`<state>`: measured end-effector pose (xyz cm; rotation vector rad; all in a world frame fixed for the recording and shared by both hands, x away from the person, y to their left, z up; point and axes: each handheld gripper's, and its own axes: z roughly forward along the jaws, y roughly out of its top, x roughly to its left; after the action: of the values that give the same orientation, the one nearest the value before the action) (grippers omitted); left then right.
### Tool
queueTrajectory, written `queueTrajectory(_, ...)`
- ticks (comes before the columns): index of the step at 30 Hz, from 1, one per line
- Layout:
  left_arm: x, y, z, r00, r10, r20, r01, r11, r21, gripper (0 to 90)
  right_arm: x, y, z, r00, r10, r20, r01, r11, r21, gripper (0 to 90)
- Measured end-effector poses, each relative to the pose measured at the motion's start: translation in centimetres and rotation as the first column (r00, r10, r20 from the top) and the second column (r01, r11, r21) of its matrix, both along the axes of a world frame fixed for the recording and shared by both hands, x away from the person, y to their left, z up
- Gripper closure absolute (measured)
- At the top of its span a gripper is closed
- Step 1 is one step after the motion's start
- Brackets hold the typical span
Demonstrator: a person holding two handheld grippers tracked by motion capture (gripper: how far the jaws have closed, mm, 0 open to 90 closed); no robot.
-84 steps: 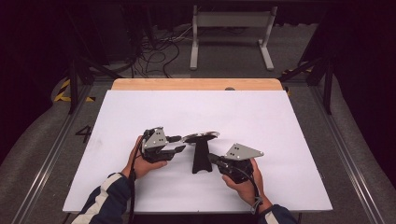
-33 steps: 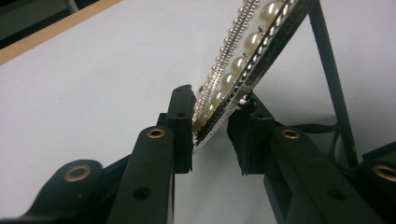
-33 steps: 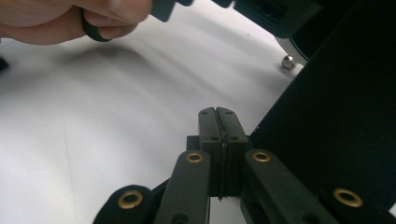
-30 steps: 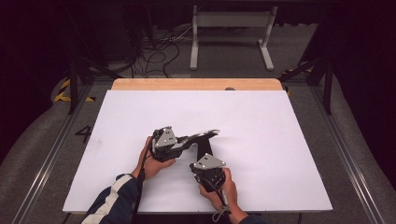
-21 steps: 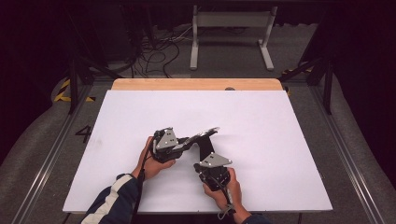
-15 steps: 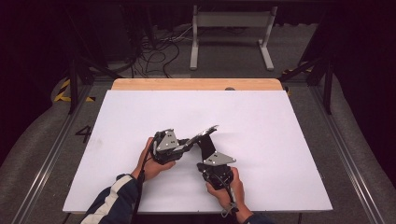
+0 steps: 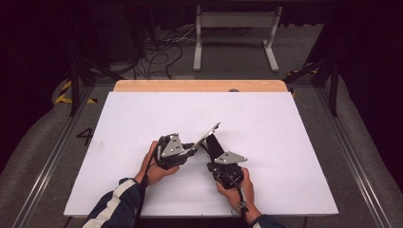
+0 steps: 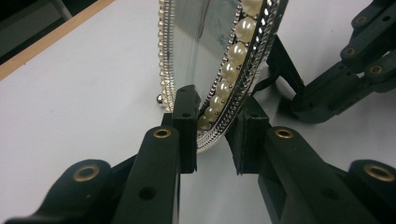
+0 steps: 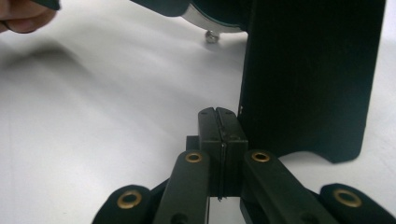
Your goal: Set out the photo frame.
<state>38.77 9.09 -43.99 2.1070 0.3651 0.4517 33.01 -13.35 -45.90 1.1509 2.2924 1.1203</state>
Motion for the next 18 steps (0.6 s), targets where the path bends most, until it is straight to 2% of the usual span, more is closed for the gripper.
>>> queueTrajectory(6,-0.2,-0.2,0.1,1.0,0.004,0.006,-0.004,1.0,0.007,74.2,0.3,-0.5,0.0,1.0,-0.009,-0.005,0.009,1.0,-0.003,90.0)
queueTrajectory(10,-0.3,-0.3,0.1,1.0,0.005,0.005,-0.005,0.9999,0.011,74.3,0.6,-0.9,-0.1,0.9994,-0.011,-0.033,0.013,0.999,0.035,90.0)
queueTrajectory(18,-0.8,-0.7,0.4,1.0,0.004,0.005,-0.004,0.9999,0.015,74.1,0.8,-1.4,0.0,0.9996,-0.014,-0.024,0.015,1.0,0.021,90.0)
